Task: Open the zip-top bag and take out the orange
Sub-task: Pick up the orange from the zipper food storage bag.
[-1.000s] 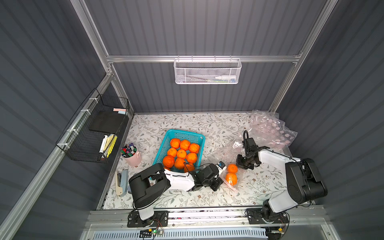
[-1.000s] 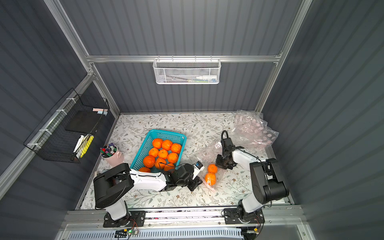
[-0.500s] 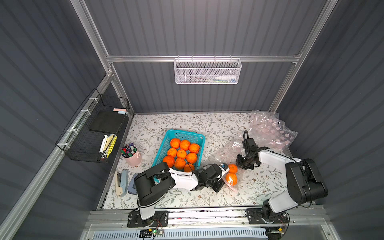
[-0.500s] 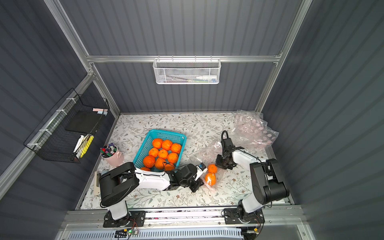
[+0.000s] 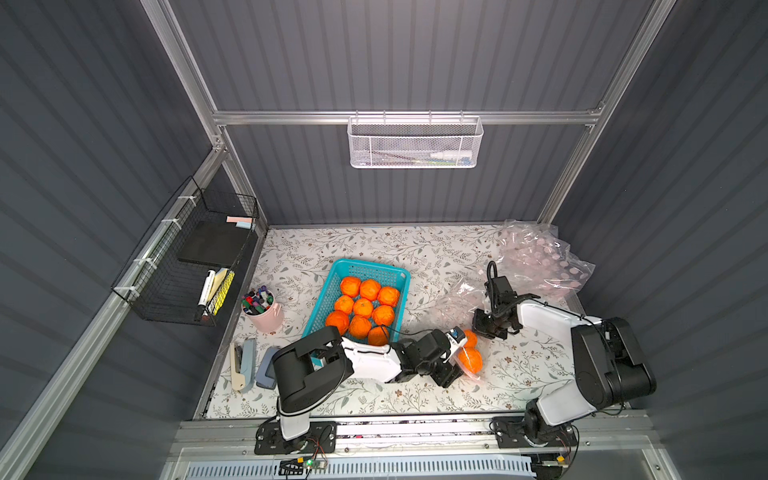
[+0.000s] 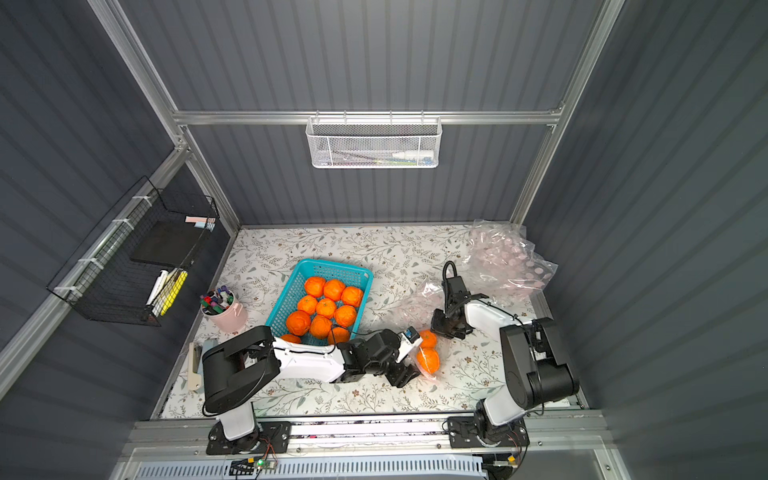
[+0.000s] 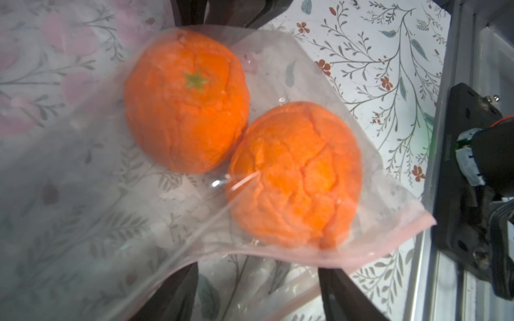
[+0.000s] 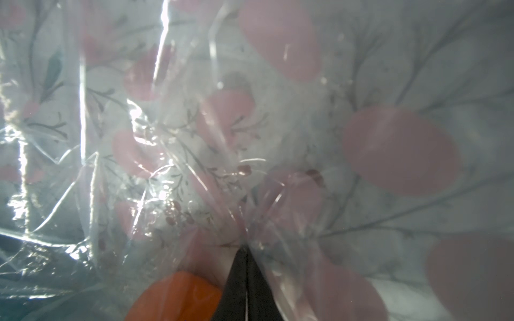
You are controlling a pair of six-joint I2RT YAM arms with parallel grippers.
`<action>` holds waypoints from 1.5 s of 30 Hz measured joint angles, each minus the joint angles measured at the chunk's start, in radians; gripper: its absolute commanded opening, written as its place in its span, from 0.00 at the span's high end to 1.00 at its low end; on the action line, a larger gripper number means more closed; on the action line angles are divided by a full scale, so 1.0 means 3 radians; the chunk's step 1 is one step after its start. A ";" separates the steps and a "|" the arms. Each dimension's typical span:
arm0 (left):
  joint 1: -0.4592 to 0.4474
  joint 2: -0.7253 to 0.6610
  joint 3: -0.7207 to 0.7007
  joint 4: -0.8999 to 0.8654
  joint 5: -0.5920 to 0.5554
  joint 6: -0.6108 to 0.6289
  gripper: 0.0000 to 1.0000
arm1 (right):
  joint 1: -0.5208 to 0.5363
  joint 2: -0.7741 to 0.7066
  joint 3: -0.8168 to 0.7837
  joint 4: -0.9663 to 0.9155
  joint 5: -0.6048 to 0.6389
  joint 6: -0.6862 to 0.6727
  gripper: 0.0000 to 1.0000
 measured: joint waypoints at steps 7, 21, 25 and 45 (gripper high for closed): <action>-0.0014 0.0104 0.0170 0.0019 -0.0024 0.0060 0.20 | 0.0000 0.0000 0.0000 0.0009 0.0000 0.0000 0.92; -0.0014 0.0364 0.0469 0.0104 0.0137 0.0086 0.16 | 0.0009 0.0000 -0.0001 0.0023 0.0004 0.0000 0.92; -0.0014 0.0454 0.0537 0.0121 0.0179 0.0085 0.17 | 0.0011 0.0000 -0.0001 0.0024 0.0006 0.0000 0.92; -0.0015 0.0477 0.0488 0.0263 0.0207 -0.0005 0.57 | 0.0025 0.0000 -0.0003 0.0027 0.0013 0.0000 0.92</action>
